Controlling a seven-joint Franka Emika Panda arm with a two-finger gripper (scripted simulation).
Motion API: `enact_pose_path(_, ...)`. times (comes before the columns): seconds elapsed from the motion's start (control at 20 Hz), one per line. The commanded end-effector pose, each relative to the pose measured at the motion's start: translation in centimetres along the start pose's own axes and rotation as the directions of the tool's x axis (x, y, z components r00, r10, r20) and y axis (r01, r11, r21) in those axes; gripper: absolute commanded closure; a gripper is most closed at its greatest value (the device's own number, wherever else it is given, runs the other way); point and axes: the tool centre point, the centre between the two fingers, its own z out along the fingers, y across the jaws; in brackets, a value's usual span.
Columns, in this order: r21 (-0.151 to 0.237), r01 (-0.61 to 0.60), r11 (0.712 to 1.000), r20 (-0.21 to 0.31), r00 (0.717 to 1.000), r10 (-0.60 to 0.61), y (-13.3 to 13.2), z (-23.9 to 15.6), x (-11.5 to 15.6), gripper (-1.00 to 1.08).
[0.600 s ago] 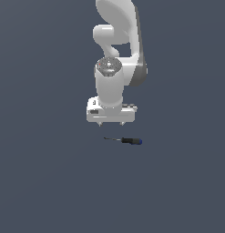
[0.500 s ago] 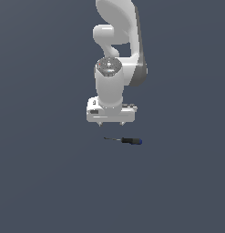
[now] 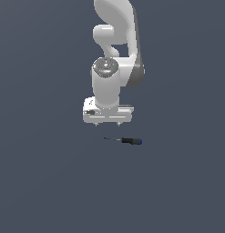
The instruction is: Pick up the object and move it to a goal position.
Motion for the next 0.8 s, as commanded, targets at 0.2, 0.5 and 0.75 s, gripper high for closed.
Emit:
enact_pose_path(0.2,-0.001,0.015,1.000,0.000,1.000,-0.015,-0.1,0.1,0.0,-0.92)
enact_pose_path(0.5,-0.005,0.085,0.996,0.001,0.996,-0.085,-0.3,0.6,0.1,-0.92)
enact_pose_path(0.75,-0.009,0.184,0.983,0.001,0.983,-0.184,-0.8,1.3,0.3,-0.92)
